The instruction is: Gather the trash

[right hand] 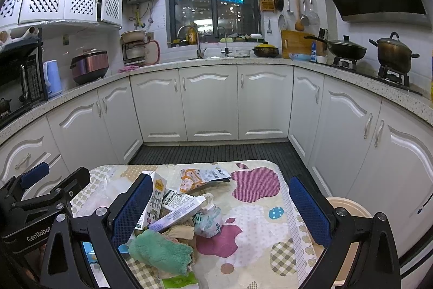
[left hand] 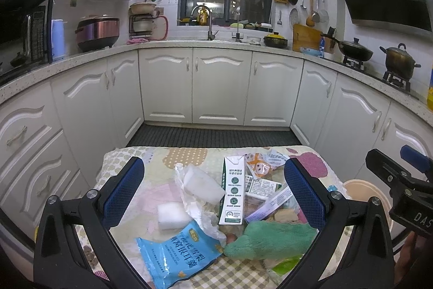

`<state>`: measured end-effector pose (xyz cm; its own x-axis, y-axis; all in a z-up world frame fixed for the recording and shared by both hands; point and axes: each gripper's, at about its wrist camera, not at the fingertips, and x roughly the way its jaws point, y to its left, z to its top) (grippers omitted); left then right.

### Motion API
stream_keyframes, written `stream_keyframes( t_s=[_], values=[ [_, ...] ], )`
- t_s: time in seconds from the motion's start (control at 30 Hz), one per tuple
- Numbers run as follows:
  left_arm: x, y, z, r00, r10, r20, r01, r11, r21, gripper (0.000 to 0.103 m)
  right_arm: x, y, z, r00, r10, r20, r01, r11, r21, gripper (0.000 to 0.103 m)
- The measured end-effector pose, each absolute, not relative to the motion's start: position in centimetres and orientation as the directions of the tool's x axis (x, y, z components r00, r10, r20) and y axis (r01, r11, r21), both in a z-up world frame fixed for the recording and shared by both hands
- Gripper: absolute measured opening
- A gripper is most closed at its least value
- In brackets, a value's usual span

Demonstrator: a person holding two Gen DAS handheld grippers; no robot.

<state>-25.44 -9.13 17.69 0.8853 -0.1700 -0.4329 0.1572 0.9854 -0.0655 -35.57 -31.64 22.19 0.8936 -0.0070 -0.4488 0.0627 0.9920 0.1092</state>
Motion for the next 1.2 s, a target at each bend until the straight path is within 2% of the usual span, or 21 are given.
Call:
stream_keyframes(
  t_s=[1.2],
  values=[
    [-24.8,-8.2,16.7,0.867,-0.168,-0.470,0.151,0.986,-0.074,0.103,-35.0,-31.1,20.9,0.871,0.001,-0.491,0.050,0.995,0.090,0.100]
  ],
)
